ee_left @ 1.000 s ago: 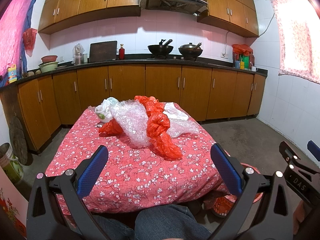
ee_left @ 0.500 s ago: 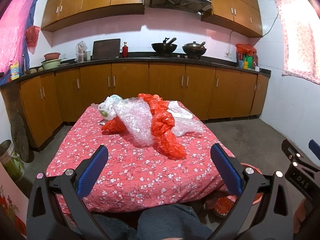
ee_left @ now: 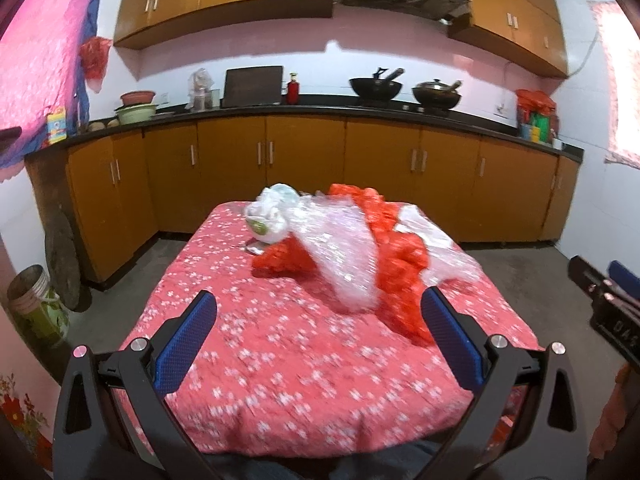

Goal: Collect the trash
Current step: 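Grasp the bubble wrap with the left tool while the right tool grasps a red bag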

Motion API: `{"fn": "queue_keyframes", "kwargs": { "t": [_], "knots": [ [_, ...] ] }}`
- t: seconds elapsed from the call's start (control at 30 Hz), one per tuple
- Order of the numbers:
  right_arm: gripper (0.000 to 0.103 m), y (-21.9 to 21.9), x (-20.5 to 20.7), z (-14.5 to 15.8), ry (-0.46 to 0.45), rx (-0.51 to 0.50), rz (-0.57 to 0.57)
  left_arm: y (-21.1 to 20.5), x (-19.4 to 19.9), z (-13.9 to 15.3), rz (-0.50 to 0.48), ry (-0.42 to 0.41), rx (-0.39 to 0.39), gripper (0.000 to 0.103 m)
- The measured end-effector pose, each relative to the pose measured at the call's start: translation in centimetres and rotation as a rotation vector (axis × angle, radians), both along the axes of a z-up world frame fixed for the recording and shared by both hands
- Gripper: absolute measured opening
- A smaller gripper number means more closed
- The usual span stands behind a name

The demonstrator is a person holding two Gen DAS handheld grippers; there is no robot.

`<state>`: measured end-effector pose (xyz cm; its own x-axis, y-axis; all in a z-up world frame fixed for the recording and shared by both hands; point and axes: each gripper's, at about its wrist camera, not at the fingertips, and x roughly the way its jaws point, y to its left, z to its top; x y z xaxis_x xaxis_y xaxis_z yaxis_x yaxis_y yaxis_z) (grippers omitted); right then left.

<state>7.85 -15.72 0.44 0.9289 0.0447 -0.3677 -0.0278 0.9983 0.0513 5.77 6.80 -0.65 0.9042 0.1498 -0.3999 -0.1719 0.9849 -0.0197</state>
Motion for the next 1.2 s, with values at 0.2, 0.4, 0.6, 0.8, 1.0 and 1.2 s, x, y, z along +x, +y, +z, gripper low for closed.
{"fn": "queue_keyframes", "kwargs": {
  "t": [0.2, 0.4, 0.6, 0.8, 1.0, 1.2],
  "knots": [
    [0.077, 4.8, 6.3, -1.3, 0.084, 0.016, 0.139, 2.7, 3.1, 0.0, 0.048, -0.006, 0.008, 0.096],
    [0.078, 9.1, 12.0, -3.6, 0.159, 0.032, 0.216, 4.8, 5.7, -0.7, 0.071, -0.003, -0.005, 0.096],
    [0.078, 11.4, 15.3, -5.9, 0.197, -0.032, 0.238, 6.0, 8.2, -1.4, 0.06, 0.025, -0.03, 0.096],
    [0.044, 11.8, 16.9, -7.1, 0.235, -0.066, 0.27, 6.2, 10.1, -1.7, 0.039, 0.042, -0.012, 0.093],
    [0.013, 10.7, 16.7, -7.1, 0.23, -0.027, 0.291, 6.0, 12.1, -1.8, 0.009, 0.066, -0.041, 0.09],
    [0.006, 9.4, 16.0, -6.4, 0.196, 0.0, 0.287, 5.4, 13.7, -1.7, -0.018, 0.087, -0.032, 0.085]
  ]
}}
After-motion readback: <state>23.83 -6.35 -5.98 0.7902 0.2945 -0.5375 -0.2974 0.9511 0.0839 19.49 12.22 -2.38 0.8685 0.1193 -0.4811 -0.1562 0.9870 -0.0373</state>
